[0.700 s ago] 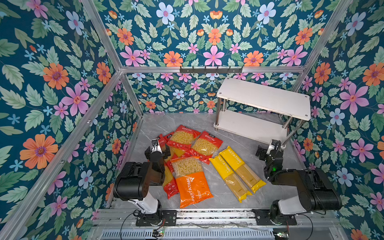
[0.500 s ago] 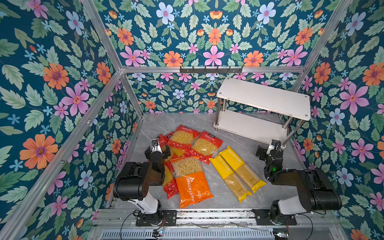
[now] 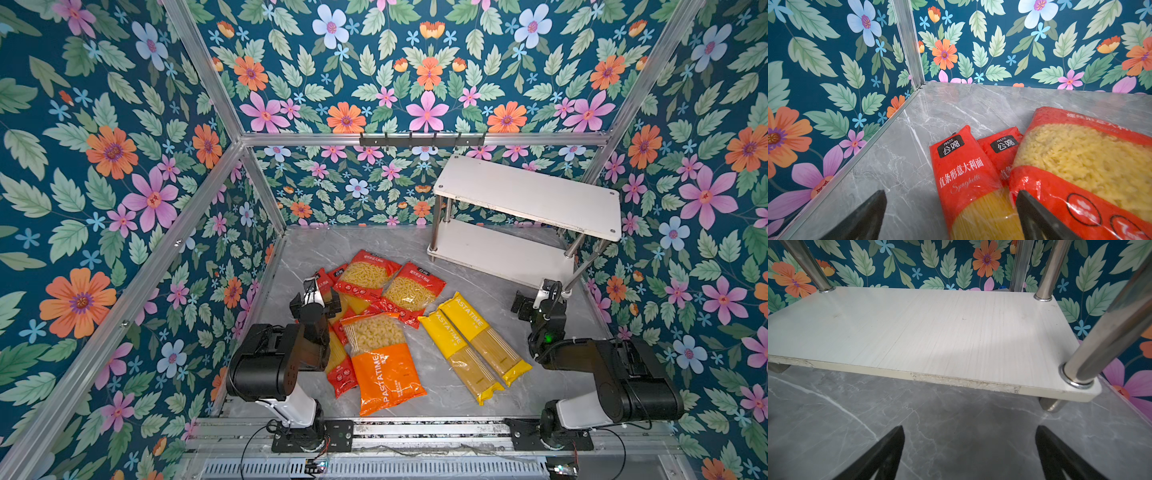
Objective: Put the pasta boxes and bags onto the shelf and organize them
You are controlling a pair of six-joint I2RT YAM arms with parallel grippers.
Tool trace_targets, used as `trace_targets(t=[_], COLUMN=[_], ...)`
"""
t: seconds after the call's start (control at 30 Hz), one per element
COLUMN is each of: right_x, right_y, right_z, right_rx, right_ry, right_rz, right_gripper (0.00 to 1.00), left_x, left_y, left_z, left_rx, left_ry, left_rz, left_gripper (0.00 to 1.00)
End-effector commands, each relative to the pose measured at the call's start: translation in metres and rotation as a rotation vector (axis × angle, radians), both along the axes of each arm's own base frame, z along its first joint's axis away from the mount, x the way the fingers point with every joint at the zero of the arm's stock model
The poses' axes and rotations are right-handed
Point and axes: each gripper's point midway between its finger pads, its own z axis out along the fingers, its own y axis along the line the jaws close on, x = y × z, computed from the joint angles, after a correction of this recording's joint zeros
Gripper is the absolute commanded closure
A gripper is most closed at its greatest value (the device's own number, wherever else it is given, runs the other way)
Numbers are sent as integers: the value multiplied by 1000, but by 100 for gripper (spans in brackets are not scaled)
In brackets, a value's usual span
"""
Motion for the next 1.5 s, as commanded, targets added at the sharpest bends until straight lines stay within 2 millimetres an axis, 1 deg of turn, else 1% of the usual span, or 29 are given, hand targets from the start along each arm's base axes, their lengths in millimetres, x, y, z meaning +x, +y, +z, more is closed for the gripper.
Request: trace_targets(t=[0.0,0.3,0.47,0.5,0.57,0.67,0.73,0.77,0.8,0.83,0.87,0.9,0.93,0.97,1.0,1.03,1.07,1.1,1.17,1.2,1.23,1.27,1.3,1.33,1.4,1.47], right_x=[3,3,3,2,-2,-8,-17,-23,-31,-43,-52,-56,-61,-63,-63,-65,-71,-77,-87,-93,-99,-104,-112,-118,-130,-140], right_y=[0,-1,-2,1,6,13,15,11,5,-1,-1,6,16,36,60,74,78,80,89,95,100,104,106,109,114,116], right_z=[9,9,10,16,28,48,58,61,65,64,65,68,65,61,63,65,63,60,50,44,39,34,28,24,18,15], right_rx=[-12,-10,-19,-25,-43,-46,-60,-60,-35,15,83,157,270,389,472,512,554,602,667,686,694,690,681,675,680,690], right_ry=[-34,-33,-41,-53,-42,-11,18,49,95,174,219,238,258,289,294,278,287,307,374,420,464,501,546,580,640,672], right_rz=[0,-2,-5,1,17,24,-14,-62,-136,-199,-232,-226,-211,-124,28,110,115,100,100,109,119,121,119,122,137,141], right_gripper=[1,1,1,1,1,1,1,1,1,1,1,1,1,1,4,13,17,19,21,22,24,24,24,24,25,25], left_x=[1,4,3,2,0,-4,-9,-12,-16,-21,-25,-31,-37,-40,-39,-36,-34,-31,-30,-29,-29,-29,-30,-31,-35,-42], left_y=[0,1,1,-1,-9,-17,-23,-23,-24,-24,-27,-28,-29,-31,-40,-53,-65,-77,-93,-106,-118,-124,-129,-133,-147,-164], left_z=[7,5,8,17,25,43,53,55,58,61,64,62,62,59,61,65,69,72,73,76,79,81,79,77,72,67], left_rx=[-10,-33,-20,-3,31,76,56,44,25,-1,-29,-47,-102,-165,-239,-300,-352,-432,-598,-633,-642,-642,-642,-650,-654,-644], left_ry=[-29,-18,-30,-53,-29,-21,-10,2,14,21,24,52,63,85,117,135,135,120,109,115,127,136,162,190,234,270], left_rz=[0,-23,-24,-20,-28,18,52,78,105,138,149,163,184,188,154,96,37,-13,-70,-154,-231,-267,-277,-275,-286,-292], left_gripper=[0,0,0,0,0,0,0,0,0,0,0,0,0,0,0,0,0,0,0,1,6,13,20,23,26,27])
